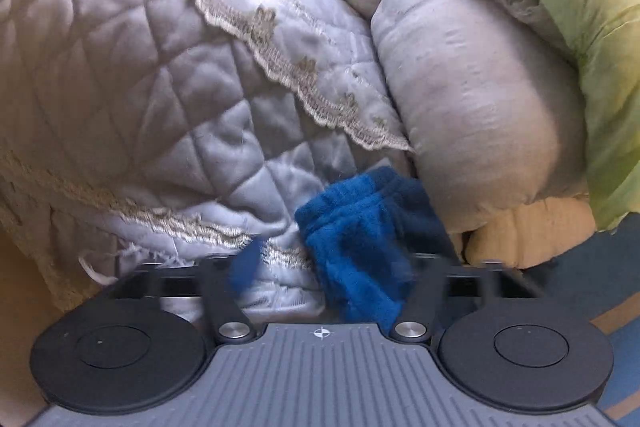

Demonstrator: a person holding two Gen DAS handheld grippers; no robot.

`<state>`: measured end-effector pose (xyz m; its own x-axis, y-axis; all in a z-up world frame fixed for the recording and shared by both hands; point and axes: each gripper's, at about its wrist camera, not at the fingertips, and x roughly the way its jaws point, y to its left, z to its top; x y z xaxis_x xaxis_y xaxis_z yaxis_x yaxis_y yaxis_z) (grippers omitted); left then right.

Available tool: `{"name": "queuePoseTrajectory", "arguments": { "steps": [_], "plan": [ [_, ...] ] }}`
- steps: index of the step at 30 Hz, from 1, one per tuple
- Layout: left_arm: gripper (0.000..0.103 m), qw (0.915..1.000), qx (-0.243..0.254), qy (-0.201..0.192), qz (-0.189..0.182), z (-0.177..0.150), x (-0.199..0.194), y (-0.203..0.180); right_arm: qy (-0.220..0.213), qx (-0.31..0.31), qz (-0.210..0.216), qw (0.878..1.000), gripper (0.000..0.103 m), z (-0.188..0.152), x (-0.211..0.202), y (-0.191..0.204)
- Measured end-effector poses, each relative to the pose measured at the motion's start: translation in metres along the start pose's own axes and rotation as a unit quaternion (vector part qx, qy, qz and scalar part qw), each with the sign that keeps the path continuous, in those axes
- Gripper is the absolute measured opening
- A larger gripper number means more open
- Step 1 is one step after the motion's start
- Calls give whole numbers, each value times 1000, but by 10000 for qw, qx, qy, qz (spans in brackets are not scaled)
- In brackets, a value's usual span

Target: Fold clothes

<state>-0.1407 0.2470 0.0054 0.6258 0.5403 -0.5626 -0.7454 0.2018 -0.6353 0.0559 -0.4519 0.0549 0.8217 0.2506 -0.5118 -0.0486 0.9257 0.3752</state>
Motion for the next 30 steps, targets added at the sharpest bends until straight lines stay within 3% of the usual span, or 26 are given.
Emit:
{"name": "queuePoseTrajectory", "arguments": {
  "steps": [4,8,13,16,18,22,24,26,30],
  "plan": [
    [99,9989,425,-157,-69,2,-19,-23,-85,106,6,9999,103,2,-3,-4],
    [99,9931,1055,-105,-498,-2,-41,-60,-32,112,-9,9999,103,2,-1,-4],
    [99,9723,1809,589,-1356,-16,-60,-114,-20,78,-22,10000,103,2,-1,-4],
    [99,9442,2440,1278,-1804,-39,-66,-145,22,80,-28,10000,103,2,0,-4],
    [99,9187,2843,1806,-2062,-60,-68,-161,32,79,-30,10000,103,2,1,-4],
    [99,8584,3307,3086,-2419,-112,-63,-183,45,57,-35,10000,103,1,1,-4],
    [98,8232,3420,3717,-2590,-141,-58,-189,55,40,-40,10000,103,1,2,-4],
    [98,7944,3623,4097,-2642,-170,-53,-195,64,23,-44,10000,103,1,2,-4],
    [98,7633,4099,4297,-2544,-216,-43,-207,82,-11,-53,10000,103,0,3,-3]
  ]
}}
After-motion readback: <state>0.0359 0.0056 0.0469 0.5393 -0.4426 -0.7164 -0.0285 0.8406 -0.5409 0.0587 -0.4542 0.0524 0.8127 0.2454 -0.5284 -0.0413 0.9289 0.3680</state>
